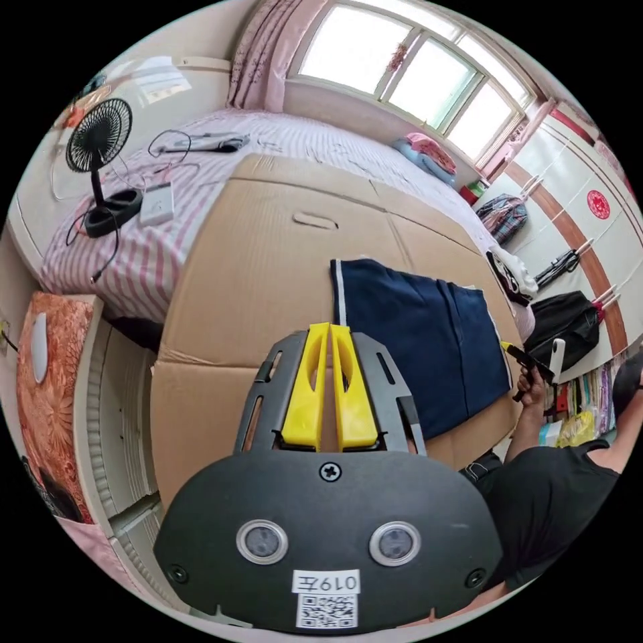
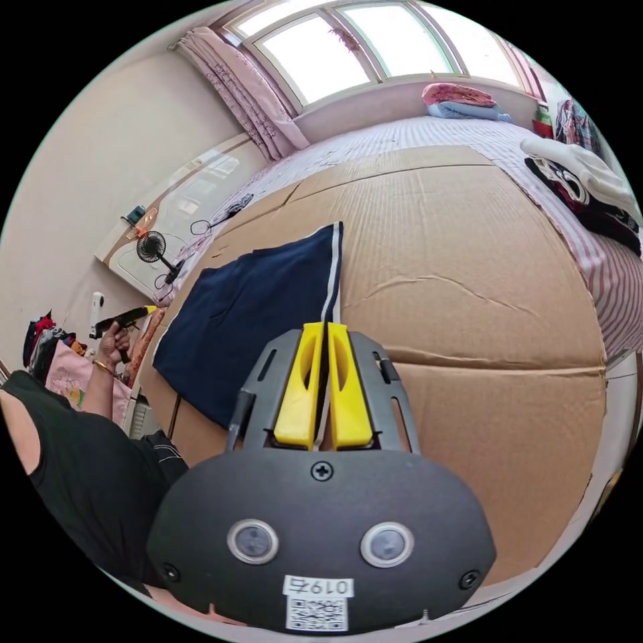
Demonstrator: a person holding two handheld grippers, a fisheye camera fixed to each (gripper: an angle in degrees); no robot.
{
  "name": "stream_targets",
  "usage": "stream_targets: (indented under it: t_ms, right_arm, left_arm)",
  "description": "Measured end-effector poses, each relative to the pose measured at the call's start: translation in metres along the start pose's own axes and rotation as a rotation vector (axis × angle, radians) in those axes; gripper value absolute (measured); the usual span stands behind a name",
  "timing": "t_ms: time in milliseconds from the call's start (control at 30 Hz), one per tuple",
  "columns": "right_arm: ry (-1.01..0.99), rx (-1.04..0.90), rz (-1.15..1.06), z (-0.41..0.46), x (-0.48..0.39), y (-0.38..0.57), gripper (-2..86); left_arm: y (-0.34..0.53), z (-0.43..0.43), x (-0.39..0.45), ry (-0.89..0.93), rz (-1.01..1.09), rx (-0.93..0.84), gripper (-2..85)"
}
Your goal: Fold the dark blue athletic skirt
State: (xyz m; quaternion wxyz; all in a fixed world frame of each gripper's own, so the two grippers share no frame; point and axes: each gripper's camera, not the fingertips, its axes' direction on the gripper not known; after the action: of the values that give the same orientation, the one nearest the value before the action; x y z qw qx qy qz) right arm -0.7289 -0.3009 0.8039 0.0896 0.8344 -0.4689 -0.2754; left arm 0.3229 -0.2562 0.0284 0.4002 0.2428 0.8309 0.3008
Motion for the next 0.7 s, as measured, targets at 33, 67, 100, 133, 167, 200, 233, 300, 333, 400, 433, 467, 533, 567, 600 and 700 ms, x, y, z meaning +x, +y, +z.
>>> stream_targets:
  t_ms: [33,67,100,133,167,200,233,300,333,400,433,467,533,567,600,700]
  right_arm:
    - [0.032,0.007,-0.018,0.000,-0.008,0.002,0.1]
    - [0.074,0.019,-0.046,0.000,-0.018,0.004,0.0]
    - [0.098,0.028,-0.062,-0.001,-0.025,0.005,0.0]
    - [0.148,0.038,-0.094,0.000,-0.037,0.007,0.0]
    - [0.190,0.033,-0.111,0.003,-0.046,0.008,0.0]
    - [0.203,0.023,-0.111,0.005,-0.048,0.008,0.0]
    - [0.211,0.008,-0.105,0.008,-0.050,0.006,0.0]
    - [0.184,0.017,-0.087,0.006,-0.049,0.006,0.1]
    - [0.157,0.021,-0.077,0.005,-0.046,0.006,0.1]
    - [0.120,0.021,-0.056,0.003,-0.040,0.006,0.0]
    - [0.094,0.019,-0.041,0.002,-0.036,0.006,0.0]
    - [0.074,0.021,-0.031,0.000,-0.033,0.006,0.0]
    - [0.060,0.026,-0.026,-0.002,-0.033,0.007,0.0]
    - [0.058,0.028,-0.025,-0.003,-0.033,0.007,0.0]
    - [0.057,0.028,-0.024,-0.003,-0.034,0.007,0.0]
    - [0.058,0.032,-0.023,-0.005,-0.036,0.008,0.0]
  left_arm:
    - [-0.012,0.002,0.024,-0.002,0.063,0.041,1.5]
    - [-0.027,0.011,0.054,0.016,0.144,0.060,1.7]
    - [-0.034,0.018,0.071,0.035,0.191,0.060,1.9]
    - [-0.050,0.036,0.107,0.083,0.289,0.049,2.3]
    - [-0.065,0.057,0.147,0.146,0.397,0.033,3.0]
    - [-0.072,0.069,0.168,0.179,0.450,0.023,3.5]
    - [-0.086,0.094,0.209,0.241,0.553,0.002,4.8]
    - [-0.106,0.133,0.270,0.322,0.691,-0.028,7.4]
    - [-0.121,0.162,0.309,0.362,0.763,-0.055,9.3]
    - [-0.143,0.209,0.365,0.405,0.873,-0.111,10.5]
    - [-0.157,0.241,0.397,0.407,0.929,-0.138,10.7]
    - [-0.172,0.274,0.426,0.403,0.977,-0.164,10.9]
    - [-0.194,0.319,0.461,0.414,1.040,-0.201,11.2]
    - [-0.206,0.346,0.480,0.452,1.086,-0.233,11.5]
    - [-0.212,0.359,0.487,0.478,1.107,-0.260,11.6]
    - [-0.230,0.424,0.515,0.536,1.188,-0.398,12.4]
